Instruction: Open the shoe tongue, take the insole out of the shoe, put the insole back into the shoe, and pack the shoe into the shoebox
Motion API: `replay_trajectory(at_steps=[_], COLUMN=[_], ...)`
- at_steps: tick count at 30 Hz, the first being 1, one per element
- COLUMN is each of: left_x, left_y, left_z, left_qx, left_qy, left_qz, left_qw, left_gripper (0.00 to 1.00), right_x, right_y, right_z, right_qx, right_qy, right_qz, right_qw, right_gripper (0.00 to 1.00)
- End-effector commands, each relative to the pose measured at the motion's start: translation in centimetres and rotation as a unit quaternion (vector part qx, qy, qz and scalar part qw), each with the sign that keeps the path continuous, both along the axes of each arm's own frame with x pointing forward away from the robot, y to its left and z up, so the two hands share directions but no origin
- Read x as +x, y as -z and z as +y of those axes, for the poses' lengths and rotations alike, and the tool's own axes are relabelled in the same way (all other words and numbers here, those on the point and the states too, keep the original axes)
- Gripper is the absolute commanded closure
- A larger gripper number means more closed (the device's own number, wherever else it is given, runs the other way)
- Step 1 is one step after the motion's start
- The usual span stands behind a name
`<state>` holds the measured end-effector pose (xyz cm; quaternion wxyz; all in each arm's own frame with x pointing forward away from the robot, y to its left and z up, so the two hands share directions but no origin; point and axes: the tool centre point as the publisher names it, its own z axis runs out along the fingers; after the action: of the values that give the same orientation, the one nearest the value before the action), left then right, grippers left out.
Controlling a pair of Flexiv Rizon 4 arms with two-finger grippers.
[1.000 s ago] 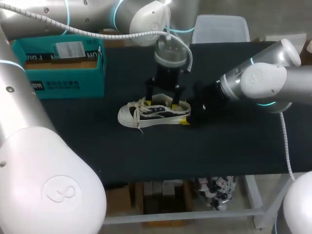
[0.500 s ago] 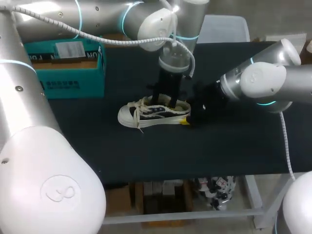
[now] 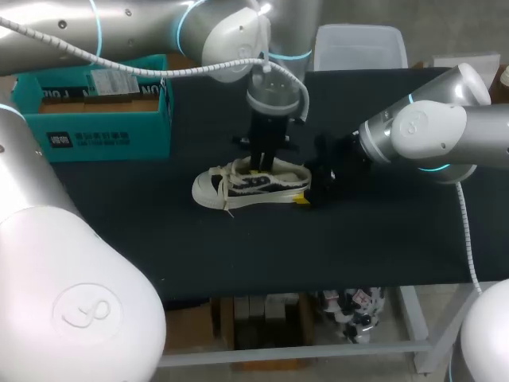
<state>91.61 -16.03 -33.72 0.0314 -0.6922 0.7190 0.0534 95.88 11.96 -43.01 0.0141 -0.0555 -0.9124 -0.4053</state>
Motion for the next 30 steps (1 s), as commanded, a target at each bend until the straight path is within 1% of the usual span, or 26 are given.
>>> replay_trajectory(at_steps=[1, 5, 11, 15, 19, 23, 26, 30], left_x=[-1.2, -1.3, -1.1, -0.8, -0.5, -0.2, -0.1, 0.1], left_y=[-1.0, -2.0, -2.6, -3.2, -3.8, -4.5, -4.8, -4.5], left_z=[1.6, 2.4, 4.0, 5.6, 6.9, 8.2, 9.1, 10.5], left_qx=[-0.052, -0.083, -0.132, -0.178, -0.210, -0.241, -0.253, -0.275], left_qy=[0.001, -0.002, -0.010, -0.011, -0.019, -0.021, -0.022, -0.023], left_qz=[-0.034, -0.048, -0.068, -0.082, -0.092, -0.095, -0.093, -0.084], left_qw=[0.998, 0.995, 0.989, 0.981, 0.973, 0.966, 0.963, 0.958], left_gripper=[1.00, 1.00, 1.00, 1.00, 1.00, 1.00, 1.00, 1.00], right_x=[0.0, 0.0, 0.0, 0.0, 0.0, 0.0, 0.0, 0.0], right_y=[0.5, 0.5, 0.5, 0.5, 0.5, 0.5, 0.5, 0.5], right_z=[0.0, 0.0, 0.0, 0.0, 0.0, 0.0, 0.0, 0.0], right_qx=[0.001, 0.001, 0.001, 0.001, 0.001, 0.001, 0.001, 0.001], right_qy=[-0.001, -0.001, -0.001, -0.001, -0.001, -0.001, -0.001, -0.001], right_qz=[0.001, 0.001, 0.001, 0.001, 0.001, 0.001, 0.001, 0.001], right_qw=[1.000, 1.000, 1.000, 1.000, 1.000, 1.000, 1.000, 1.000], right_gripper=[1.00, 1.00, 1.00, 1.00, 1.00, 1.00, 1.00, 1.00])
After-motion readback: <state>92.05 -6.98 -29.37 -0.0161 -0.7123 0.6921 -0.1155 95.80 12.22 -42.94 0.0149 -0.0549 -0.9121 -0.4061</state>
